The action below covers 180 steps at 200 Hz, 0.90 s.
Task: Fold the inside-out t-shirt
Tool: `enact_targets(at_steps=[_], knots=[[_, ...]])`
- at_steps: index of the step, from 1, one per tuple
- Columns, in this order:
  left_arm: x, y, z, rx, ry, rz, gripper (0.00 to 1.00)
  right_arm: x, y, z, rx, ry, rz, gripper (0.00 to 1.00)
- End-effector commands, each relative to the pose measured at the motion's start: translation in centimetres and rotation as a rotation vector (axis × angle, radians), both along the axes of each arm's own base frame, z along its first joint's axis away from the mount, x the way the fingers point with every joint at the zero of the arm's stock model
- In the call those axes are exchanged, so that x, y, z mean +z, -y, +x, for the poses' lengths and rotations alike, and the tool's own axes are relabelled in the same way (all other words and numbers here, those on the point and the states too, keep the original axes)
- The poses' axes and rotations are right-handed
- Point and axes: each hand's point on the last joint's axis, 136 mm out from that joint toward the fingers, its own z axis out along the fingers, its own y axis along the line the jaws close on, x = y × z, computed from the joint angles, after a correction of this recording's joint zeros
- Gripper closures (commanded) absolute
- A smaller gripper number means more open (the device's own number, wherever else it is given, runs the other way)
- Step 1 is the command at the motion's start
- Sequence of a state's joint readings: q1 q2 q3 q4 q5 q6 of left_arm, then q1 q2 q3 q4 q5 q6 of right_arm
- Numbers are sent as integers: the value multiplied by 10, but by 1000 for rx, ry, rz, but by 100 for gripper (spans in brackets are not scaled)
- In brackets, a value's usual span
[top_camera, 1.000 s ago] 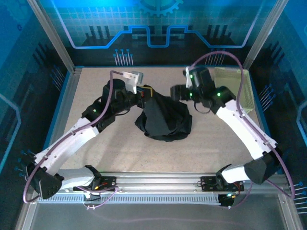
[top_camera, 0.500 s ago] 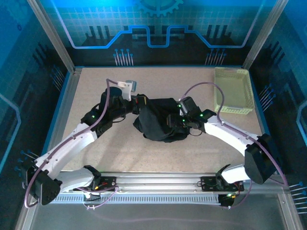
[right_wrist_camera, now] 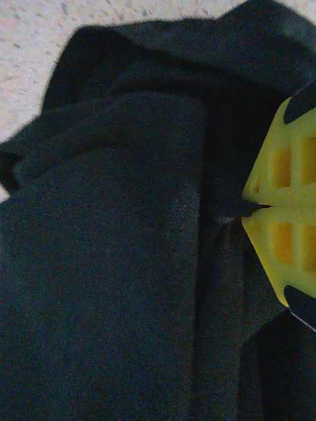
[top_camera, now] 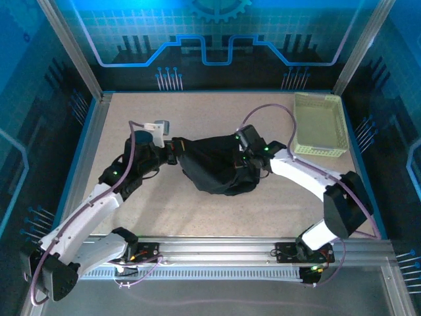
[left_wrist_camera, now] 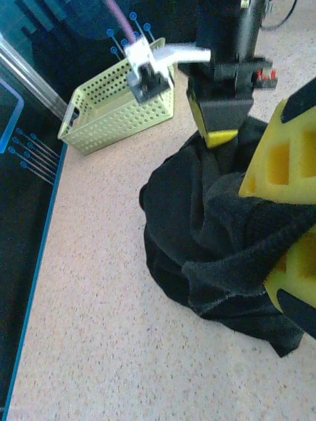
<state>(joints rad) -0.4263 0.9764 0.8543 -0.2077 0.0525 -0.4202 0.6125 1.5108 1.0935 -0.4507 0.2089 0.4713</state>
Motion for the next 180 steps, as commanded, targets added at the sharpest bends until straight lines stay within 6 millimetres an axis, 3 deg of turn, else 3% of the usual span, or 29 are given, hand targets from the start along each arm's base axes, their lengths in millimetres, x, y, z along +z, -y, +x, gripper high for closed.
enact_targets(at_steps=[1, 26, 57, 69, 80, 91, 103, 128, 145, 161, 180], knots=[[8, -17, -3, 62, 23, 5, 100, 68, 3, 4, 23, 136, 52, 100], [30, -33, -10, 111, 89, 16, 100, 121, 6, -11, 65, 206, 145, 100], [80, -48, -34, 139, 234, -51, 100, 203, 14, -48, 150, 326, 318, 100], [91, -53, -40, 155, 273, -75, 100, 220, 21, -58, 157, 359, 341, 100], [90, -57, -40, 174, 285, -75, 100, 223, 28, -61, 141, 360, 352, 100], [74, -61, -31, 212, 242, -40, 99, 210, 30, -57, 130, 335, 347, 100], [45, -63, -17, 251, 148, 18, 100, 179, 32, -45, 98, 269, 323, 100], [-37, -63, 11, 290, -110, 149, 100, 93, 36, -21, 16, 111, 233, 100], [-94, -61, 20, 282, -294, 231, 100, 46, 33, -11, -7, 24, 190, 100], [-132, -57, 21, 255, -435, 300, 99, 26, 25, -9, -2, -17, 194, 100], [-149, -58, 18, 253, -549, 379, 82, 31, 15, -10, 18, -10, 221, 100]])
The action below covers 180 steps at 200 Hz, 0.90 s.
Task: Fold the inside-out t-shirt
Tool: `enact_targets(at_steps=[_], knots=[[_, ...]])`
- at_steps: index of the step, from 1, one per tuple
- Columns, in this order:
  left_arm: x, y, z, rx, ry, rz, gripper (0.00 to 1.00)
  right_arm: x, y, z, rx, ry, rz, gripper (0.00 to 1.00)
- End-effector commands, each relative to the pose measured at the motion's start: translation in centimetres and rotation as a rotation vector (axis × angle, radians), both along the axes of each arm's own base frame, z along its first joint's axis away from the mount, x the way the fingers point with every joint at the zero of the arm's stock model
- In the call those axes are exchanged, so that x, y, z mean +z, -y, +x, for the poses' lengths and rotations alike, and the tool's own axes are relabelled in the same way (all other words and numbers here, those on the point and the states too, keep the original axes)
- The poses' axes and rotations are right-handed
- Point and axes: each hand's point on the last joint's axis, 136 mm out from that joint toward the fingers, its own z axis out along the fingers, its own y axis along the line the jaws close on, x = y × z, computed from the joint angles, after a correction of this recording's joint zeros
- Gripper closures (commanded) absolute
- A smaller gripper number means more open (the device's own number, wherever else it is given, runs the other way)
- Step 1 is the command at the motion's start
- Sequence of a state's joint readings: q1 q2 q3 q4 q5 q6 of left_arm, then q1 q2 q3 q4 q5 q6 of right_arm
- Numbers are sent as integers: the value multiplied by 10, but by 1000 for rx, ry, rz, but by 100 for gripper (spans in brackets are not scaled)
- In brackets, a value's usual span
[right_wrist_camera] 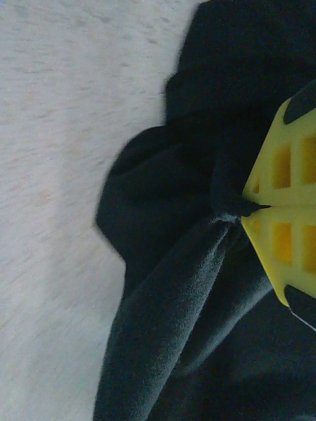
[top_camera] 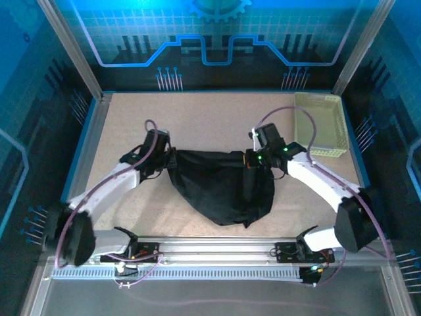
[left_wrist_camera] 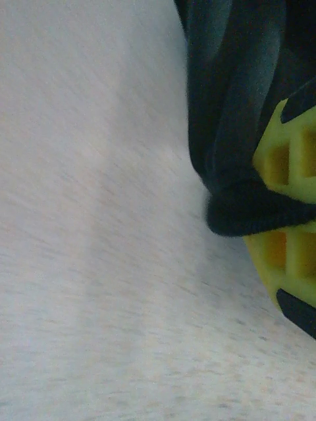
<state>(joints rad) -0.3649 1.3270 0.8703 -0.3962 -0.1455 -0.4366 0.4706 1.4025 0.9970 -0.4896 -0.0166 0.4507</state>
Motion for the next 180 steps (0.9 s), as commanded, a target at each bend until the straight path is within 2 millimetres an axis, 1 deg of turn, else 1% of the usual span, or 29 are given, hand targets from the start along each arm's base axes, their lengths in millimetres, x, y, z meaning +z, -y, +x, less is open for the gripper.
enact_targets(at_steps=[1, 9, 19, 29, 39, 52, 60, 71, 79, 96, 117, 129, 148, 163, 180], knots=[[-3, -8, -6, 28, -119, 71, 81, 36, -15, 11, 4, 103, 88, 100], [0, -10, -8, 33, -125, 113, 74, 45, -20, 9, 22, 125, 100, 100], [11, -6, -10, 22, -94, 150, 64, 60, -26, 5, 50, 158, 121, 100], [28, 1, -14, 4, -38, 173, 54, 72, -32, 0, 73, 186, 141, 100], [46, 10, -17, -14, 27, 183, 50, 85, -37, -5, 93, 209, 163, 100], [66, 31, -24, -68, 99, 147, 46, 101, -41, -13, 112, 236, 195, 100], [74, 52, -28, -138, 142, 85, 44, 108, -43, -18, 120, 245, 214, 100], [81, 81, -35, -256, 201, -1, 36, 119, -47, -24, 141, 260, 241, 100], [82, 98, -40, -325, 230, -38, 31, 125, -50, -28, 157, 267, 260, 100], [79, 125, -47, -435, 262, -72, 23, 139, -59, -39, 205, 290, 292, 100], [72, 145, -48, -512, 282, -95, 16, 153, -70, -50, 261, 315, 318, 100], [72, 158, -49, -567, 305, -135, 13, 159, -75, -55, 282, 323, 330, 100], [71, 169, -51, -617, 330, -168, 11, 166, -79, -59, 299, 341, 335, 100], [64, 166, -44, -596, 335, -135, 9, 169, -80, -61, 305, 345, 336, 100], [56, 164, -37, -581, 324, -88, 9, 171, -83, -64, 317, 346, 343, 100]])
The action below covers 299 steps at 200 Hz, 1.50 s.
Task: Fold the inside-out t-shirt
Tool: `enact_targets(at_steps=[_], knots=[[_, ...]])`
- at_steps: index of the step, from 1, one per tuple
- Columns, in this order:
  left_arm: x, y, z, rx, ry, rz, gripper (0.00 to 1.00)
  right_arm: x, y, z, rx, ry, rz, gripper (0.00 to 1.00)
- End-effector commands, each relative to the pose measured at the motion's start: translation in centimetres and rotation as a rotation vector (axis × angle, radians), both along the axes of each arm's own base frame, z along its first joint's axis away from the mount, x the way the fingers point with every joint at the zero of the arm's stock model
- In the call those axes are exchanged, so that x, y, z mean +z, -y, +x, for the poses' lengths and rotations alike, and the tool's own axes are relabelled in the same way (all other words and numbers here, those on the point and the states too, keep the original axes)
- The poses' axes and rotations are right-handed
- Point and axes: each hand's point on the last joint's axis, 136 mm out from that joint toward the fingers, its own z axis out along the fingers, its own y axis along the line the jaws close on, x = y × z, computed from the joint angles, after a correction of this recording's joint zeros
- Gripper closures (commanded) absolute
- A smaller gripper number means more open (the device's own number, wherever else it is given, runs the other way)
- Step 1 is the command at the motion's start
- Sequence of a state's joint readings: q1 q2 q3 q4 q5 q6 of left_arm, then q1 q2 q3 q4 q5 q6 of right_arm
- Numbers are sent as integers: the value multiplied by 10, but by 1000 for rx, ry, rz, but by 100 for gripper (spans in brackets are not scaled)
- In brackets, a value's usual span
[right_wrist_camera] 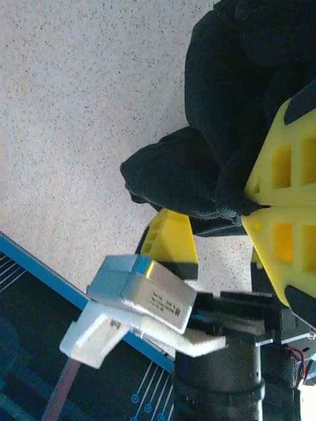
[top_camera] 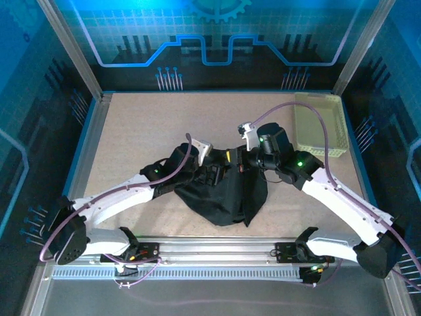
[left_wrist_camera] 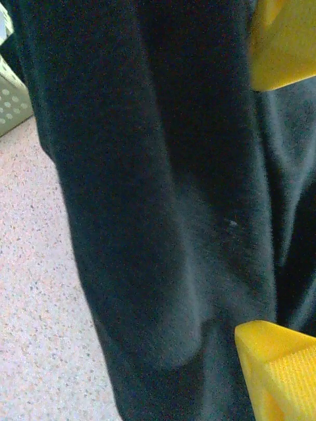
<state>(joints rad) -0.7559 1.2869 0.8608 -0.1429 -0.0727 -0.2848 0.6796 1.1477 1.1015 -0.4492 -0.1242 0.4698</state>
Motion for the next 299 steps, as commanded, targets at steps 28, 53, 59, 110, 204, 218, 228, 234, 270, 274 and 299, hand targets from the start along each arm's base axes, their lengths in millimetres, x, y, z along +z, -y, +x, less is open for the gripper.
enact_targets(at_steps=[28, 53, 59, 110, 204, 218, 228, 234, 270, 274, 299], knots=[[-2, 2, 26, 45, 86, 64, 26, 29, -10, -11, 60, 61, 47, 100], [12, -6, 38, 112, 154, 52, 55, 8, 3, -2, -10, 76, -52, 100], [15, -8, 40, 116, 164, 44, 62, 1, 6, 0, -18, 74, -78, 100], [47, -5, 18, 45, 176, -66, 100, -34, 38, 26, -178, 58, -259, 100], [83, -34, -44, -42, 133, -217, 100, -47, 44, 68, -252, 6, -318, 81], [66, -37, -31, 15, 69, -197, 100, -57, 51, 70, -285, -24, -374, 62], [57, -38, -23, 47, 26, -189, 100, -56, 52, 66, -289, -4, -392, 49], [54, -37, -20, 56, 10, -189, 100, -52, 51, 61, -282, 24, -390, 43], [52, -33, -14, 56, 3, -225, 100, -36, 17, 18, -122, 113, -306, 32], [52, -32, -13, 56, 3, -227, 100, -36, 11, 13, -99, 112, -290, 32], [55, -32, -11, 55, 7, -241, 100, -51, -22, -11, 16, 99, -217, 32]])
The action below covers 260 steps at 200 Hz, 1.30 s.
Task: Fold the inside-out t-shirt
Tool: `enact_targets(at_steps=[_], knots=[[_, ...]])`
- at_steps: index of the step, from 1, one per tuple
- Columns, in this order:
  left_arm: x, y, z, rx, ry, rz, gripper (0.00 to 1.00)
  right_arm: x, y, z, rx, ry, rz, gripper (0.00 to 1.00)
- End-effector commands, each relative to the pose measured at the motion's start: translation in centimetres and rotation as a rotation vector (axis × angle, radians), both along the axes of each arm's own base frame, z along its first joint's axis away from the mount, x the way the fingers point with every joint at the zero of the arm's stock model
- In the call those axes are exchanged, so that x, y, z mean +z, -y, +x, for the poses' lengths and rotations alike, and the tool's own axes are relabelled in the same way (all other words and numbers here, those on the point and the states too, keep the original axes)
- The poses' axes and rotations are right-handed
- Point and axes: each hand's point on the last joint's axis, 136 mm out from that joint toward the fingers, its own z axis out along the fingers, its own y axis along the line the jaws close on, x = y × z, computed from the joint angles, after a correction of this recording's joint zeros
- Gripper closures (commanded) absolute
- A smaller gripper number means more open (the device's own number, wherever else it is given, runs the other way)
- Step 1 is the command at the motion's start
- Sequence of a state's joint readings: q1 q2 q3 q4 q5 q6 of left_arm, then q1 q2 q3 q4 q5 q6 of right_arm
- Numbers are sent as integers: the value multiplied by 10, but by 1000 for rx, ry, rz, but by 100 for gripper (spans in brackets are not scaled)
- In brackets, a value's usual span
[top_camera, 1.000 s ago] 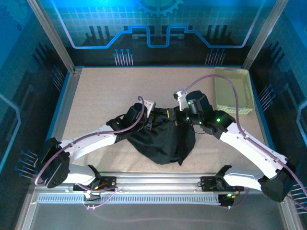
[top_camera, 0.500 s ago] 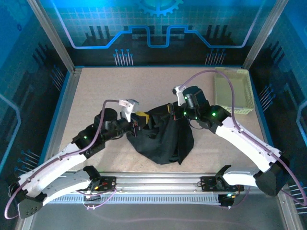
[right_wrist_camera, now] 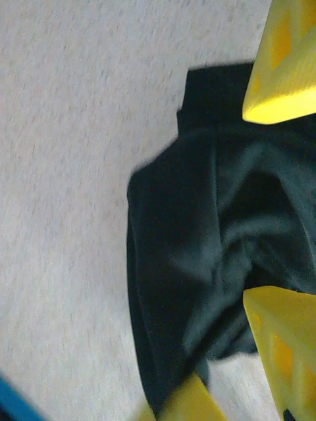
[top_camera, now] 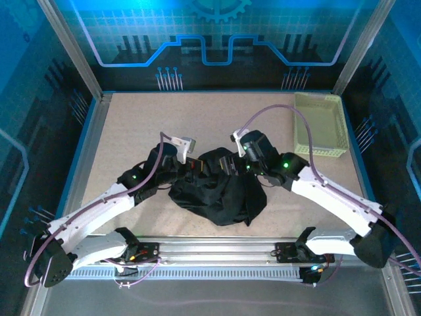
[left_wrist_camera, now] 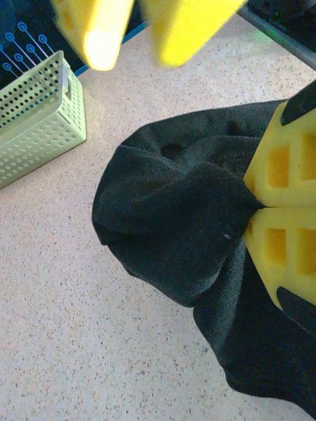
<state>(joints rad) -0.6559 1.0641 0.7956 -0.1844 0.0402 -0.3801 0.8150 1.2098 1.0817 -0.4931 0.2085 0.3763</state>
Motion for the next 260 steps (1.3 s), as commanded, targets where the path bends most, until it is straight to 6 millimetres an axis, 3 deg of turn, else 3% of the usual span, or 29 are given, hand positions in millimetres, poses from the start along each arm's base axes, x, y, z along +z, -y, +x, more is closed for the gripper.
enact_targets(at_steps=[1, 26, 58, 87, 102, 118, 135, 160, 191, 209, 228, 243, 260], knots=[[14, 4, 3, -2, 19, -62, 100, -12, -28, -17, 95, -14, 61, 32], [17, 3, 1, -8, 21, -69, 100, -40, -34, -9, 67, -56, 17, 31], [24, -2, -3, -2, 38, -78, 100, -54, -42, 4, 68, -47, -33, 24], [33, -7, -8, 3, 69, -100, 100, -67, -42, 15, 35, -47, -90, 25], [37, -6, -10, -9, 75, -115, 100, -70, -44, 19, 34, -50, -97, 34], [38, -7, -9, 0, 76, -108, 100, -67, -48, 18, 47, -46, -83, 56], [37, -10, -6, 15, 80, -91, 100, -55, -53, 12, 76, -30, -50, 80], [34, -23, 5, 83, 72, -37, 100, -32, -56, -3, 133, 6, 0, 99], [26, -52, 37, 227, -14, -25, 100, 0, -58, -28, 221, 28, 132, 100], [5, -66, 57, 301, -119, 14, 100, 8, -52, -31, 222, 34, 196, 100], [-22, -61, 68, 277, -232, 123, 88, -9, -41, -23, 162, -25, 209, 100], [-38, -52, 66, 238, -282, 168, 68, -20, -41, -21, 157, -63, 239, 100], [-35, -41, 52, 191, -210, 192, 43, -31, -40, -24, 158, -82, 259, 100]])
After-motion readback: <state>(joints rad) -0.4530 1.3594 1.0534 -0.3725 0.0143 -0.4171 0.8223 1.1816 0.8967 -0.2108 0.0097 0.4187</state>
